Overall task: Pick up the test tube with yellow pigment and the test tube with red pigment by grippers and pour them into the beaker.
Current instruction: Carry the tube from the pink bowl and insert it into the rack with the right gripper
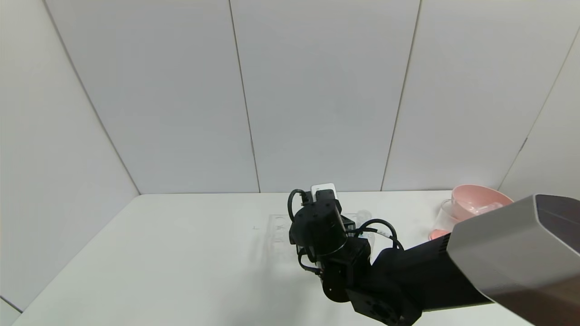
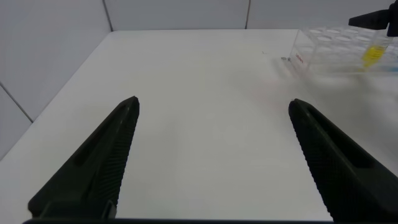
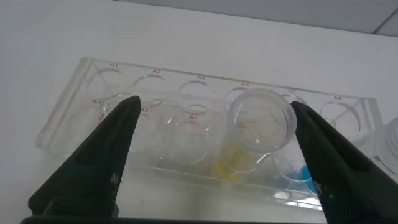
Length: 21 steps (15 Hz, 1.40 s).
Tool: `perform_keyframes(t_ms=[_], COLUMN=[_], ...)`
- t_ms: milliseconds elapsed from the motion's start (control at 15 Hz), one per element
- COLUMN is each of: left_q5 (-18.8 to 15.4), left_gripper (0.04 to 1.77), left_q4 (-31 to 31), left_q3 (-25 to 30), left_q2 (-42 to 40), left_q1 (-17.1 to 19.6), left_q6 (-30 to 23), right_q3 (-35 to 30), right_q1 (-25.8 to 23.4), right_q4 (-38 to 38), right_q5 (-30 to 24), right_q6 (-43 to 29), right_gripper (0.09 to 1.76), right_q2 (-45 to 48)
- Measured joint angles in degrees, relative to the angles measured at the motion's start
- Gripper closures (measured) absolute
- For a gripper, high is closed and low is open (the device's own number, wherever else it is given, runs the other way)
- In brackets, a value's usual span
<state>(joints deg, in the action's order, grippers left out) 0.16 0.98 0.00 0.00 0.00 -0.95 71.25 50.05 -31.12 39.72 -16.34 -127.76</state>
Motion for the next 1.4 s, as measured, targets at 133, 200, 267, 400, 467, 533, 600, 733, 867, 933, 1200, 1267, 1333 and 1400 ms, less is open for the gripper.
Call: perform_keyframes(t_ms=[133, 200, 267, 400, 467, 533, 600, 733, 867, 933, 1200, 1267, 1333, 1400], left_q5=[0.00, 0.00, 0.00, 0.00, 0.00, -0.02, 0.00, 0.00, 0.00, 0.00, 0.00, 0.00, 0.00, 0.00], left_gripper=[0.09, 0.09, 0.09, 0.09, 0.09, 0.09, 0.09, 0.09, 0.09, 0.09, 0.09, 0.09, 0.09, 0.09], left_q4=[0.00, 0.00, 0.00, 0.00, 0.00, 0.00, 0.00, 0.00, 0.00, -0.02, 0.00, 0.00, -0.02, 0.00], left_q3=[0.00, 0.00, 0.00, 0.00, 0.00, 0.00, 0.00, 0.00, 0.00, 0.00, 0.00, 0.00, 0.00, 0.00], left_q2=[0.00, 0.00, 0.00, 0.00, 0.00, 0.00, 0.00, 0.00, 0.00, 0.00, 0.00, 0.00, 0.00, 0.00], left_q1=[0.00, 0.00, 0.00, 0.00, 0.00, 0.00, 0.00, 0.00, 0.00, 0.00, 0.00, 0.00, 0.00, 0.00], left_q6=[0.00, 0.00, 0.00, 0.00, 0.00, 0.00, 0.00, 0.00, 0.00, 0.00, 0.00, 0.00, 0.02, 0.00], right_q3=[0.10, 0.11, 0.11, 0.27, 0.35, 0.46, 0.51, 0.68, 0.93, 0.96, 0.99, 0.99, 0.99, 0.96], right_q1=[-0.44, -0.55, -0.59, -0.91, -1.08, -1.29, -1.40, -1.77, -2.21, -2.35, -2.76, -2.86, -2.95, -3.06], right_q4=[-1.15, -1.39, -1.52, -1.74, -1.78, -1.80, -1.80, -1.77, -1.99, -2.00, -2.10, -2.27, -2.86, -3.30], right_q5=[0.10, 0.11, 0.11, 0.10, 0.11, 0.11, 0.11, 0.49, 1.58, 1.69, 1.69, 1.69, 1.69, 1.69], right_q6=[0.74, 0.77, 0.77, 0.77, 0.77, 0.79, 0.79, 0.77, 0.79, 0.77, 0.66, 0.57, 0.60, 0.71], right_gripper=[0.15, 0.15, 0.14, 0.14, 0.14, 0.14, 0.14, 0.14, 0.14, 0.14, 0.14, 0.24, 0.41, 0.58], right_q2=[-1.51, -2.06, -2.39, -2.89, -3.00, -3.04, -3.06, -3.04, -3.12, -3.17, -3.06, -3.04, -3.00, -2.95])
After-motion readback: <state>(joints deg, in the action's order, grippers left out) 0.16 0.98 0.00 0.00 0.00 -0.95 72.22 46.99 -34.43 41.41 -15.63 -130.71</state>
